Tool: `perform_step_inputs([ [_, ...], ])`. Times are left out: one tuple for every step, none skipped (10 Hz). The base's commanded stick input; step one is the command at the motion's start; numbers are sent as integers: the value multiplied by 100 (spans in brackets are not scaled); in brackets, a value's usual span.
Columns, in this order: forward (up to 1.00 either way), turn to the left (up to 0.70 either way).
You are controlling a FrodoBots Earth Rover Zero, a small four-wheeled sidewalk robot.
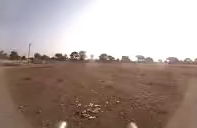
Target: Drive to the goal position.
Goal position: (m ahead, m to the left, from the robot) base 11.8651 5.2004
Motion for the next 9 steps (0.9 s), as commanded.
perform_step_inputs([
  [70, 0],
  [70, 0],
  [70, 0],
  [70, 0],
  [70, 0],
  [70, 0],
  [70, 0],
  [70, 0],
  [70, 0],
])
